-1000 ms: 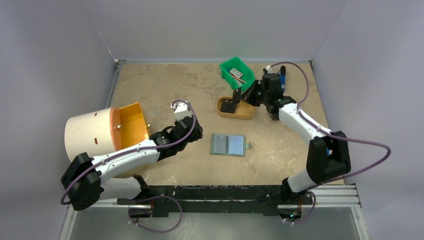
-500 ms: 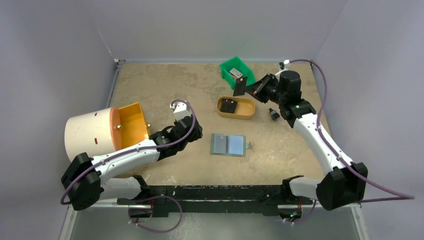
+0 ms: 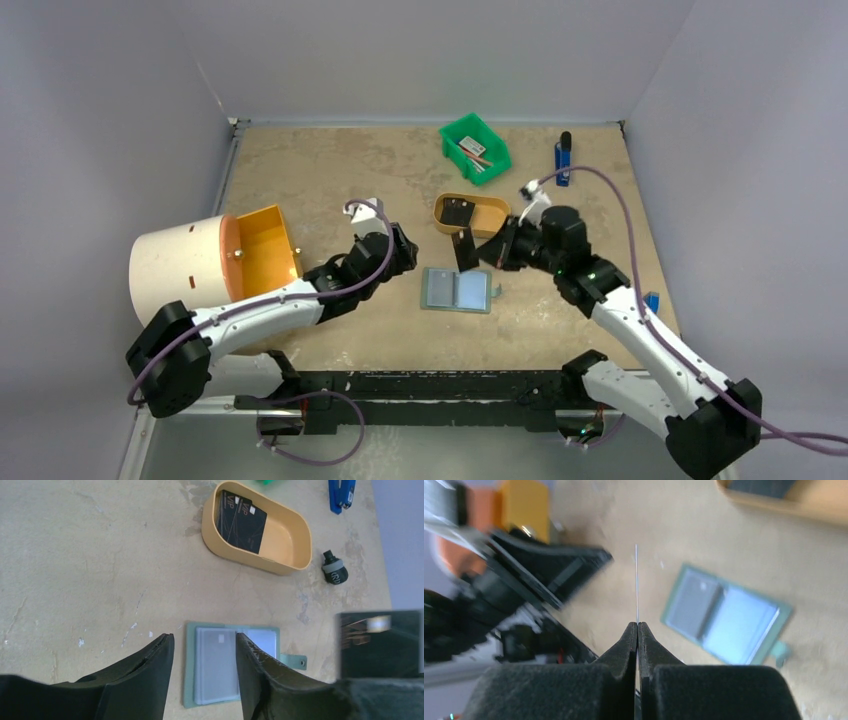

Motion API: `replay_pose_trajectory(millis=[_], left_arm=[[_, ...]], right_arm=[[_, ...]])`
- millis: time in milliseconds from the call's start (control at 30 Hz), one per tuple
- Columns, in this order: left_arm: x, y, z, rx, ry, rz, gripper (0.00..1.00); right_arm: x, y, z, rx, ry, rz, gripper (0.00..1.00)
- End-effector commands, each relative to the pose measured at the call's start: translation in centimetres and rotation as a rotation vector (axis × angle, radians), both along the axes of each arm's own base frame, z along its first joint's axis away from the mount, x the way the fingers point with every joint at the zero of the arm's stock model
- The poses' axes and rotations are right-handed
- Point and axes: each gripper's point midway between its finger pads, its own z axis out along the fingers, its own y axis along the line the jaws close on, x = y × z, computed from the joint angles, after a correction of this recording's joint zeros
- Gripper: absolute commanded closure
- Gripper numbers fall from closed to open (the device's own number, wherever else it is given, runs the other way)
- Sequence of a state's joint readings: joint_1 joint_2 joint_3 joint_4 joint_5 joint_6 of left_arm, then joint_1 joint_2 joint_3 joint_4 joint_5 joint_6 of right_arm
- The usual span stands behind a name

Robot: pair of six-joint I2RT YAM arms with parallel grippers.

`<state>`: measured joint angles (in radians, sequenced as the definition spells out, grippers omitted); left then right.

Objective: Put the credit cards into the card holder
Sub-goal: Pick up the credit card from the storage box.

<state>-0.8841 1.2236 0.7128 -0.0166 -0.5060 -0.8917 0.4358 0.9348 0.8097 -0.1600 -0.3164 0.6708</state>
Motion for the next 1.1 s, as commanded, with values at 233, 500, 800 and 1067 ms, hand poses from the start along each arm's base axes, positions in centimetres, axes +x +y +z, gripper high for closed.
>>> replay_pose_trajectory(millis=[233, 500, 800, 1067], left_arm=[[0.6, -0.9, -1.3, -0.018, 0.04, -0.078, 0.38], [0.3, -0.9, -2.7, -0.026, 0.103, -0.052, 0.41], [-0.3, -0.6, -3.7, -0.059, 0.139, -0.021, 0.44], [0.0, -1.0, -3.8, -0.062, 0.149, -0.021, 0.47]], right_arm=[[-2.6, 0.6, -8.0, -0.01, 0.119, 0.006, 1.0], [-3.3, 1.7, -6.2, 0.265, 0.365, -0.142, 1.0], [-3.5, 3.0, -2.9, 0.532, 0.517, -0.179, 1.0], [-2.2, 2.7, -1.2, 0.507, 0.47, -0.218, 1.0]])
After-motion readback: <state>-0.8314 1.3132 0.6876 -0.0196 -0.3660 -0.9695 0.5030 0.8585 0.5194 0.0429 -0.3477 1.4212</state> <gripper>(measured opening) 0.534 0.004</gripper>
